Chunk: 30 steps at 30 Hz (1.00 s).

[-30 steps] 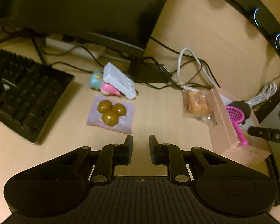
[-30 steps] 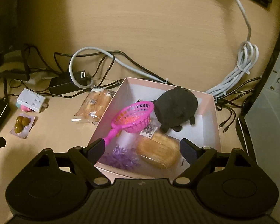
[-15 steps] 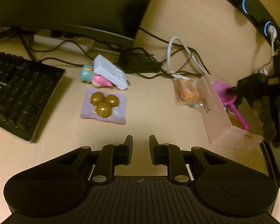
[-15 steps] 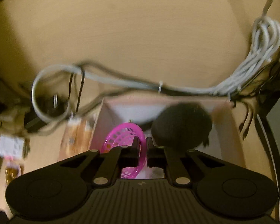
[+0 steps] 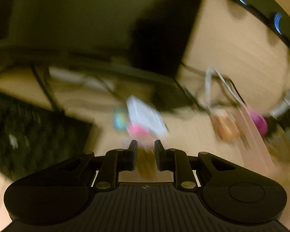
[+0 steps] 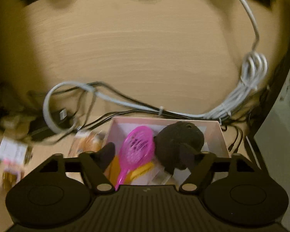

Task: Organize objects
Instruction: 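Lower the pink net scoop into the pink box and open the right gripper, then move the left gripper down to the white power strip on the desk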

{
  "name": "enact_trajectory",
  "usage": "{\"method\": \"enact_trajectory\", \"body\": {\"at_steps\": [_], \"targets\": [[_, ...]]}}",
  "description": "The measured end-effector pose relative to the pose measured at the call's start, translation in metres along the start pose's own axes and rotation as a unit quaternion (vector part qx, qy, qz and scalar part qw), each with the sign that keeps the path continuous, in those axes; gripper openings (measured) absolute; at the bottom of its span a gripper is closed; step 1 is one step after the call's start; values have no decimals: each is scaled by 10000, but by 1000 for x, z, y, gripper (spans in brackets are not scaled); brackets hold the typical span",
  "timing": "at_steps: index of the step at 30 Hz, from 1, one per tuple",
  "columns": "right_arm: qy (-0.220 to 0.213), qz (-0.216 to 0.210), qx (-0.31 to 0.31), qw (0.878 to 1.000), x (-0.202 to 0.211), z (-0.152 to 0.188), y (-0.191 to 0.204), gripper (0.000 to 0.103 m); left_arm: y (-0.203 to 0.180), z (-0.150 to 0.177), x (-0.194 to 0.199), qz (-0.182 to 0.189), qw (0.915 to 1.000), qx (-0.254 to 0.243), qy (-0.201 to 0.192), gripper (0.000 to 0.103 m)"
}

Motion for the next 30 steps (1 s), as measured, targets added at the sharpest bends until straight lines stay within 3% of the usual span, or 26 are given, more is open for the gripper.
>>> {"method": "enact_trajectory", "body": {"at_steps": [4,9,16,30], "targets": [[-13,-150,576,9982,28,31,28,87,17,-34,-32,-251,9988,348,-239,21],[216,-367,895,9951,54,70,49,91,22,-48,-69,-400,9978,519,-40,21],[511,-472,763,9947,67,99,33,96,2,-34,-72,-86,9988,472,98,21],[579,-864,462,9935,80,133,-6,103,-89,37,-17,689,9952,-101,691,21]]}}
Point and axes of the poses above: each gripper's, at about its wrist camera, not at the fingertips, and x roughly against the way its jaws point, y to its left, z to its underside, the point moved 1 cm from there along -x, roughly the way its jaws point, and after that the axes turned 1 degree about -x, right-handed, at the moved point
